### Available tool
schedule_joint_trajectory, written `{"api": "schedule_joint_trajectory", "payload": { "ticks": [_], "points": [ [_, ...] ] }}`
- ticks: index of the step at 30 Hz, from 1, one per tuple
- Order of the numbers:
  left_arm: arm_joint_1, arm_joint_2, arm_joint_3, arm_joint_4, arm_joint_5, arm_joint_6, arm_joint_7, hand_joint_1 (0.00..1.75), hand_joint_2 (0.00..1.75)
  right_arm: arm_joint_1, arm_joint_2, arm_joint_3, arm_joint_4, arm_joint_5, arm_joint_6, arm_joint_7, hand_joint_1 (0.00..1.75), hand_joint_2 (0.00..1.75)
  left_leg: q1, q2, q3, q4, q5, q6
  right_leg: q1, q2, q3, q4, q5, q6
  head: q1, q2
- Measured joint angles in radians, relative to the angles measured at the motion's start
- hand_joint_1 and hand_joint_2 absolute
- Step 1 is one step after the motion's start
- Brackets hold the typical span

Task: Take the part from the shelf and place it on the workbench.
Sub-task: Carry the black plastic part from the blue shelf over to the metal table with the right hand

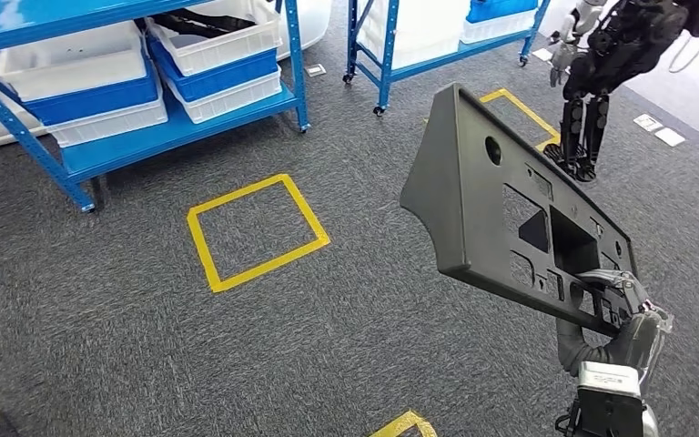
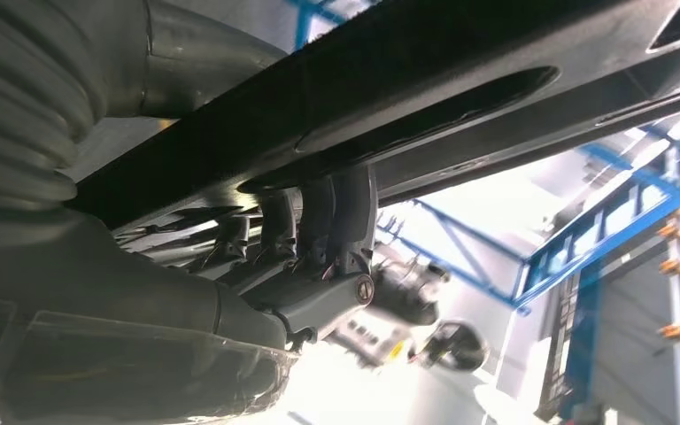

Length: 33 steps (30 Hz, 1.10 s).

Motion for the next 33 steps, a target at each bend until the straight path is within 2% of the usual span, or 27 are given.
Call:
{"api": "schedule_joint_trajectory", "payload": {
  "ticks": [1, 2, 3, 4, 5, 6, 7, 8, 10, 12, 13, 14, 15, 16, 17, 19, 20, 21, 23, 25, 27, 29, 30, 31, 33],
  "points": [
    [0.0, 0.0, -0.001, 0.0, -0.003, -0.001, -0.001, 0.0, 1.75, 0.003, 0.002, -0.004, -0.001, 0.003, 0.0, 0.003, 1.75, 1.75, 0.0, 0.014, 0.0, 0.0, 0.0, -0.001, -0.001, -0.008, 0.032, -0.045, 0.017, 0.008, 0.0, 0.0],
    [-0.001, 0.0, -0.003, 0.0, -0.008, -0.002, -0.002, 0.0, 1.75, 0.006, 0.003, -0.007, -0.003, 0.005, 0.001, 0.005, 1.75, 1.75, -0.001, 0.027, 0.002, 0.002, -0.001, -0.003, -0.001, -0.026, 0.078, -0.118, 0.04, 0.015, 0.001, 0.0],
    [-0.001, 0.0, -0.003, 0.0, -0.013, -0.005, -0.003, 0.0, 1.75, 0.008, 0.005, -0.01, -0.006, 0.006, 0.003, 0.007, 1.75, 1.75, -0.004, 0.038, 0.003, 0.005, -0.004, -0.007, 0.001, -0.052, 0.121, -0.188, 0.058, 0.017, 0.001, 0.0],
    [-0.001, 0.0, -0.004, -0.001, -0.019, -0.007, -0.004, 0.0, 1.75, 0.011, 0.007, -0.012, -0.01, 0.006, 0.006, 0.008, 1.75, 1.75, -0.007, 0.048, 0.004, 0.008, -0.008, -0.012, 0.003, -0.071, 0.152, -0.24, 0.071, 0.014, -0.001, 0.0],
    [-0.001, 0.0, -0.004, -0.002, -0.024, -0.01, -0.006, 0.0, 1.75, 0.016, 0.009, -0.014, -0.015, 0.007, 0.009, 0.009, 1.75, 1.75, -0.01, 0.057, 0.006, 0.011, -0.01, -0.018, 0.006, -0.084, 0.165, -0.267, 0.077, 0.008, -0.002, 0.0],
    [-0.002, 0.001, -0.004, -0.003, -0.029, -0.013, -0.007, 0.0, 1.75, 0.022, 0.011, -0.018, -0.02, 0.008, 0.013, 0.011, 1.75, 1.75, -0.011, 0.066, 0.008, 0.012, -0.012, -0.024, 0.01, -0.082, 0.163, -0.272, 0.079, -0.001, -0.003, 0.0],
    [-0.004, 0.001, -0.003, -0.005, -0.033, -0.017, -0.009, 0.0, 1.75, 0.028, 0.013, -0.021, -0.025, 0.011, 0.016, 0.013, 1.75, 1.75, -0.011, 0.075, 0.011, 0.012, -0.014, -0.029, 0.01, -0.07, 0.16, -0.272, 0.081, -0.009, -0.004, 0.0],
    [-0.006, 0.001, -0.003, -0.006, -0.037, -0.02, -0.012, 0.0, 1.75, 0.035, 0.015, -0.026, -0.03, 0.018, 0.018, 0.015, 1.75, 1.75, -0.008, 0.074, 0.01, 0.016, -0.018, -0.035, 0.007, -0.06, 0.158, -0.273, 0.083, -0.016, -0.004, 0.0],
    [-0.009, 0.002, -0.003, -0.008, -0.044, -0.023, -0.018, 0.0, 1.75, 0.043, 0.02, -0.035, -0.04, 0.034, 0.022, 0.021, 1.75, 1.75, -0.001, 0.035, -0.008, 0.062, -0.058, -0.047, -0.001, -0.038, 0.157, -0.275, 0.092, -0.032, -0.007, 0.0],
    [-0.009, 0.002, -0.002, -0.008, -0.048, -0.024, -0.021, 0.0, 1.75, 0.045, 0.023, -0.042, -0.047, 0.045, 0.025, 0.026, 1.75, 1.75, 0.004, -0.02, -0.059, 0.184, -0.133, -0.054, -0.002, -0.015, 0.152, -0.274, 0.099, -0.043, -0.009, 0.0],
    [-0.009, 0.002, -0.001, -0.008, -0.05, -0.024, -0.021, 0.0, 1.75, 0.047, 0.025, -0.045, -0.048, 0.049, 0.027, 0.027, 1.75, 1.75, 0.006, -0.032, -0.088, 0.25, -0.162, -0.056, 0.0, -0.004, 0.149, -0.273, 0.102, -0.046, -0.01, 0.0],
    [-0.009, 0.002, 0.0, -0.008, -0.051, -0.024, -0.022, 0.0, 1.75, 0.05, 0.025, -0.048, -0.048, 0.055, 0.028, 0.029, 1.75, 1.75, 0.006, -0.037, -0.109, 0.295, -0.174, -0.056, 0.002, 0.009, 0.148, -0.272, 0.102, -0.047, -0.009, 0.0],
    [-0.009, 0.002, 0.0, -0.008, -0.053, -0.023, -0.025, 0.0, 1.75, 0.052, 0.026, -0.052, -0.048, 0.064, 0.028, 0.031, 1.75, 1.75, 0.006, -0.04, -0.113, 0.305, -0.165, -0.055, 0.004, 0.022, 0.148, -0.271, 0.103, -0.048, -0.01, 0.0],
    [-0.01, 0.002, 0.0, -0.008, -0.056, -0.02, -0.029, 0.0, 1.75, 0.054, 0.027, -0.056, -0.049, 0.077, 0.028, 0.034, 1.75, 1.75, 0.006, -0.043, -0.1, 0.275, -0.137, -0.051, 0.006, 0.036, 0.149, -0.27, 0.103, -0.047, -0.01, 0.0],
    [-0.01, 0.003, 0.0, -0.008, -0.06, -0.015, -0.034, 0.0, 1.75, 0.055, 0.029, -0.061, -0.05, 0.095, 0.028, 0.039, 1.75, 1.75, 0.006, -0.055, -0.073, 0.214, -0.097, -0.044, 0.008, 0.049, 0.15, -0.269, 0.103, -0.047, -0.01, 0.0],
    [-0.011, 0.003, 0.001, -0.008, -0.069, -0.002, -0.045, 0.0, 1.75, 0.053, 0.032, -0.076, -0.054, 0.139, 0.029, 0.054, 1.75, 1.75, 0.006, -0.102, -0.015, 0.085, -0.037, -0.026, 0.011, 0.073, 0.149, -0.267, 0.104, -0.044, -0.009, 0.0],
    [-0.012, 0.003, 0.001, -0.008, -0.072, 0.003, -0.05, 0.0, 1.75, 0.051, 0.033, -0.087, -0.055, 0.166, 0.03, 0.063, 1.75, 1.75, 0.005, -0.119, 0.001, 0.047, -0.025, -0.02, 0.011, 0.084, 0.146, -0.267, 0.106, -0.04, -0.009, 0.0],
    [-0.014, 0.004, 0.001, -0.008, -0.075, 0.006, -0.053, 0.0, 1.75, 0.05, 0.035, -0.101, -0.056, 0.19, 0.033, 0.07, 1.75, 1.75, 0.003, -0.127, 0.006, 0.032, -0.023, -0.015, 0.01, 0.095, 0.14, -0.267, 0.11, -0.035, -0.009, 0.0],
    [-0.021, 0.004, 0.002, -0.008, -0.076, 0.007, -0.056, 0.0, 1.75, 0.049, 0.038, -0.127, -0.057, 0.221, 0.04, 0.08, 1.75, 1.75, 0.001, -0.106, 0.006, 0.02, -0.016, -0.009, 0.008, 0.109, 0.128, -0.266, 0.117, -0.022, -0.01, 0.0],
    [-0.026, 0.003, 0.002, -0.008, -0.078, 0.007, -0.058, 0.0, 1.75, 0.046, 0.039, -0.147, -0.059, 0.231, 0.042, 0.083, 1.75, 1.75, 0.004, -0.079, 0.008, 0.003, -0.003, -0.003, 0.011, 0.075, 0.101, -0.229, 0.099, -0.018, -0.007, 0.0],
    [-0.026, 0.002, 0.003, -0.006, -0.079, 0.007, -0.059, 0.0, 1.75, 0.041, 0.04, -0.161, -0.06, 0.255, 0.042, 0.086, 1.75, 1.75, 0.005, -0.049, 0.008, -0.003, 0.002, 0.0, 0.009, 0.025, 0.047, -0.121, 0.045, -0.021, -0.004, 0.0],
    [-0.028, 0.002, 0.004, -0.004, -0.082, -0.001, -0.06, 0.0, 1.75, 0.039, 0.042, -0.173, -0.06, 0.299, 0.042, 0.094, 1.75, 1.75, 0.004, -0.018, 0.006, -0.003, 0.002, 0.0, 0.002, 0.008, -0.003, -0.009, 0.003, -0.013, -0.001, 0.0],
    [-0.03, 0.002, 0.004, -0.002, -0.087, -0.007, -0.063, 0.0, 1.75, 0.04, 0.043, -0.181, -0.06, 0.32, 0.042, 0.098, 1.75, 1.75, 0.004, -0.004, 0.006, -0.002, 0.001, -0.001, -0.002, 0.004, -0.006, 0.007, 0.001, -0.004, -0.001, 0.0],
    [-0.033, 0.002, 0.005, 0.001, -0.096, -0.013, -0.068, 0.0, 1.75, 0.04, 0.043, -0.189, -0.059, 0.339, 0.039, 0.101, 1.75, 1.75, 0.005, 0.009, 0.006, -0.001, 0.0, -0.003, -0.008, -0.003, 0.011, -0.017, 0.014, 0.009, 0.0, 0.0],
    [-0.044, 0.002, 0.008, 0.011, -0.115, -0.02, -0.084, 0.0, 1.75, 0.04, 0.042, -0.208, -0.059, 0.373, 0.029, 0.103, 1.75, 1.75, 0.007, 0.033, 0.006, 0.007, -0.006, -0.014, -0.02, -0.035, 0.089, -0.149, 0.058, 0.033, 0.001, 0.0]
  ]
}}
